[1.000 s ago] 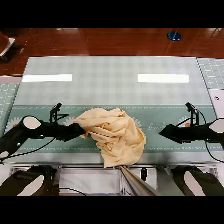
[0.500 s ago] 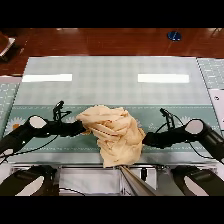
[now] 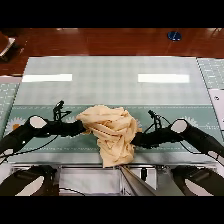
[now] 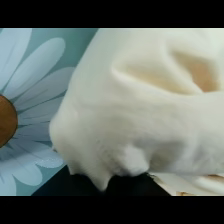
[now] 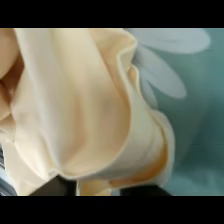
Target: Fold the shirts.
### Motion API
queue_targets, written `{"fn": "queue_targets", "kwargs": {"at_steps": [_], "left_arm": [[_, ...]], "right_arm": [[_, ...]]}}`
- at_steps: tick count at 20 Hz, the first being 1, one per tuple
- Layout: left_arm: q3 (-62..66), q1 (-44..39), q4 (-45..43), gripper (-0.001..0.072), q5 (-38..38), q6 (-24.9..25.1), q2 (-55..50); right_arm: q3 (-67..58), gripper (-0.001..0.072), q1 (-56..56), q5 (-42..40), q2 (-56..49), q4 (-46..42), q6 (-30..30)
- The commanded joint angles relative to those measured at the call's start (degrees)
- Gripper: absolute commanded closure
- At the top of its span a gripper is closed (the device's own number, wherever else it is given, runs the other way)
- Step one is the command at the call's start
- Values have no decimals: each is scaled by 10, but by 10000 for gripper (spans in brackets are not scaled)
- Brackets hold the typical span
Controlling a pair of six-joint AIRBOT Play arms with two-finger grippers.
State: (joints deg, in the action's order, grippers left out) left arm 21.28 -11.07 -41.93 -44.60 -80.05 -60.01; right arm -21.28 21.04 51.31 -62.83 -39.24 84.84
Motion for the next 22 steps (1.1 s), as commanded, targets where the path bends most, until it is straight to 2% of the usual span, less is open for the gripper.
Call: {"fn": "queue_targets", "kwargs": {"at_steps": [1, 3, 4, 7, 11, 17, 22], "left_arm": [[0, 0, 0, 688, 0, -1, 0], [0, 0, 0, 688, 1, -1, 0], [0, 0, 0, 688, 1, -1, 0], [7, 0, 0, 688, 2, -1, 0], [89, 9, 0, 688, 0, 20, 18], [378, 94, 0, 689, 22, 21, 132], [586, 192, -1, 689, 26, 61, 232]], "right_arm": [[0, 488, 6, -43, -14, 59, -44], [0, 634, 6, -57, -14, 89, -79], [-5, 683, 6, -63, -14, 95, -100], [-52, 684, 5, -68, -14, 73, -111], [-196, 684, -17, -38, -14, -6, -101], [-567, 684, -163, 104, 4, -69, -99], [-800, 685, -239, 149, 87, -114, -102]]}}
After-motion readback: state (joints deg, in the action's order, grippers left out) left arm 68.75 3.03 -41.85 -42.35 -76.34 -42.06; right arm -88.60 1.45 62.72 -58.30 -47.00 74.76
